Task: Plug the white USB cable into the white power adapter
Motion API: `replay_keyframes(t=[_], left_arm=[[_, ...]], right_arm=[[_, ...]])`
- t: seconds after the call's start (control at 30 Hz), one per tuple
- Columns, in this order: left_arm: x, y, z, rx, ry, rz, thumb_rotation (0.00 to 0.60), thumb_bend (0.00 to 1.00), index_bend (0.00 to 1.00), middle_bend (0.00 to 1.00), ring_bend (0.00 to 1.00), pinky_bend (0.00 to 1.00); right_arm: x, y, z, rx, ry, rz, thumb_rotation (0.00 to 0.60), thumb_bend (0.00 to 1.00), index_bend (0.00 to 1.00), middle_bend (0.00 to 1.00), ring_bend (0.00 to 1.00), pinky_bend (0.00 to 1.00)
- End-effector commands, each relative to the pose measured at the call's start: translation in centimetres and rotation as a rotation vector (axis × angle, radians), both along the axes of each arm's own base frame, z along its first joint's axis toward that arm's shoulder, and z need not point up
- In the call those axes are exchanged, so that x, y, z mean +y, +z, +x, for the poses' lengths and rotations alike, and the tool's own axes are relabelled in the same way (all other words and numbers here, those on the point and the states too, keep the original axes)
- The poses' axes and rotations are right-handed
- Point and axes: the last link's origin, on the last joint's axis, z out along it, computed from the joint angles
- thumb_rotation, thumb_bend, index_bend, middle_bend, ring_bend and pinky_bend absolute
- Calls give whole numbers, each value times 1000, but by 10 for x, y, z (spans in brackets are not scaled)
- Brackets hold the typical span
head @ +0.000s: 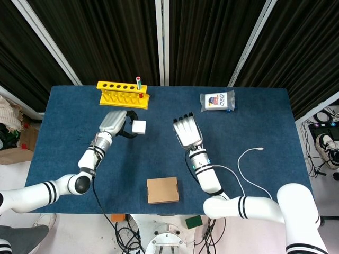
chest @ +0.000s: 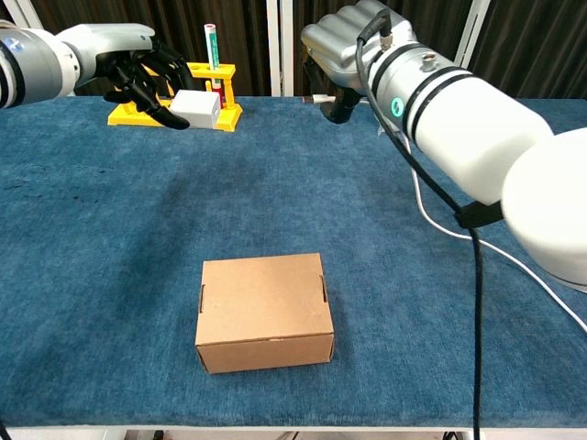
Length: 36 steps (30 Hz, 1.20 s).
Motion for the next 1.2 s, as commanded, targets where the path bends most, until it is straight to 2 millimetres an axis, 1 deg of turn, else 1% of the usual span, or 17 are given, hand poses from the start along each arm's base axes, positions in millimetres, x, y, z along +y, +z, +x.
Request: replay_keyframes(t=[0.03,0.5,1.2], left_arm=[[0,2,9,2,-6,-1,600,335,680,566,710,911],[0,6,31,-51,11,-25,600,334,680,568,712,912],[-4,3,49,-27,-16,-7,600,335,680,572,713,912]], right_arm=[[-2,-3,4,11,3,-12,600,829,608,609,493,475],[-3,-15,26,-33,14,-8,600,830,617,614,507,478],[-5,-17,37,-92,-16,0,600,831,623,622,519,483]])
